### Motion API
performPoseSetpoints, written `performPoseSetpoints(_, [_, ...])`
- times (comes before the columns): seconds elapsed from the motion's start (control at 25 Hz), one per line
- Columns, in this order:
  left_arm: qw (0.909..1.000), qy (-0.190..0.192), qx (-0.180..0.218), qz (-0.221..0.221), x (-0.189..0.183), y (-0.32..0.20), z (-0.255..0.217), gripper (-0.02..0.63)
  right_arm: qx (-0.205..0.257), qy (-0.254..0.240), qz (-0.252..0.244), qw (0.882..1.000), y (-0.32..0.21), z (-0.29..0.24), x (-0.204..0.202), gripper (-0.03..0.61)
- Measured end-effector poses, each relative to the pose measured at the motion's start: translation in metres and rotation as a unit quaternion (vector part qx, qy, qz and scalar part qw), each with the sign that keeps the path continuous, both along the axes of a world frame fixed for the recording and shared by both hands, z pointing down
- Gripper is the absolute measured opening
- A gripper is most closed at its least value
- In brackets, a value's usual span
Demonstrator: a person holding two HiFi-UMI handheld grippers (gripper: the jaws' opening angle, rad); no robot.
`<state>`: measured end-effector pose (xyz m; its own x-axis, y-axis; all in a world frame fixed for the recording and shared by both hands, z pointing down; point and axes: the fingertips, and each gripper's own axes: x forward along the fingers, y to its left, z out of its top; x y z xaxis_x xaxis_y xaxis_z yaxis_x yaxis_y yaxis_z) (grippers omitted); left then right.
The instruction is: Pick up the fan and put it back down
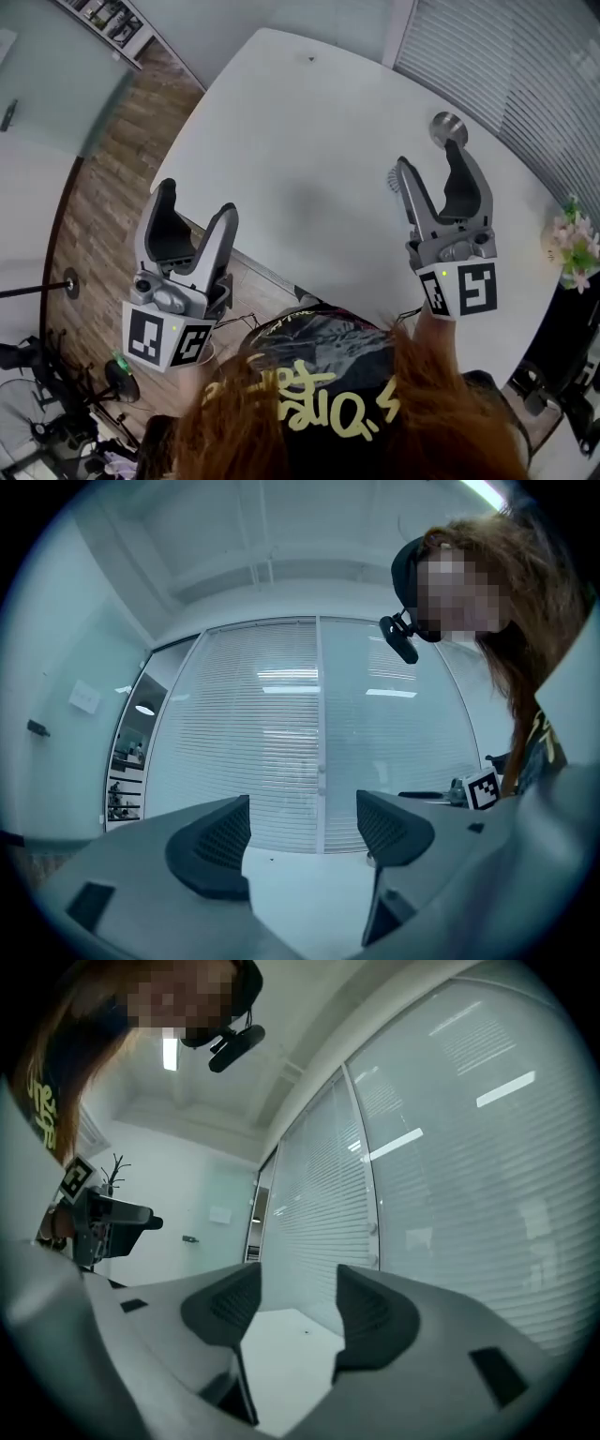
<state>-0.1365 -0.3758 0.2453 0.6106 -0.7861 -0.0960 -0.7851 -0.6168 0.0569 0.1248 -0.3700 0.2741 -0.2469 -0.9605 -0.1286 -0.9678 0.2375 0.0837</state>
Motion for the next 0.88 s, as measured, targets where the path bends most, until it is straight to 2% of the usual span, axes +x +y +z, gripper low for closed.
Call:
performPoseSetpoints(0.04, [1.0,-0.001,0.002,-0.001,-0.003,0.0,-0.002,0.342,0.008,-0.002,-0.006,1.0,0.0,-0.005,-0.003,0.206])
performPoseSetpoints(0.08, [1.0,-0.001,0.002,-0.002,-0.006,0.001,-0.002,0.324,0.01,-0.01,-0.015,1.0,0.001,-0.006,-0.006,0.153])
performPoseSetpoints(0.16, [1.0,-0.002,0.003,-0.004,-0.008,0.006,-0.002,0.29,0.001,-0.016,-0.031,0.999,0.006,-0.001,-0.011,0.144])
performPoseSetpoints(0.24, [0.9999,-0.002,0.01,-0.007,-0.004,0.005,-0.003,0.244,-0.001,-0.006,-0.034,0.999,0.007,0.003,-0.011,0.107])
performPoseSetpoints(0.32, [0.9999,-0.001,0.014,-0.005,-0.003,0.003,-0.004,0.222,-0.001,-0.006,-0.034,0.999,0.007,0.002,-0.013,0.101])
performPoseSetpoints(0.44, [0.9999,0.001,0.015,0.002,-0.008,0.004,-0.005,0.183,0.005,-0.005,-0.035,0.999,0.007,-0.007,-0.022,0.049])
performPoseSetpoints(0.56, [0.9999,-0.003,0.014,-0.002,-0.012,0.0,-0.007,0.091,0.021,-0.015,-0.046,0.999,0.008,-0.02,-0.031,0.01])
performPoseSetpoints(0.76, [0.9994,-0.005,0.006,-0.033,-0.024,-0.01,-0.01,-0.009,0.015,-0.04,-0.077,0.996,0.008,-0.024,-0.049,0.003])
performPoseSetpoints(0.88, [0.9994,-0.004,0.009,-0.032,-0.023,-0.011,-0.012,-0.011,0.016,-0.033,-0.07,0.997,0.006,-0.026,-0.047,0.003])
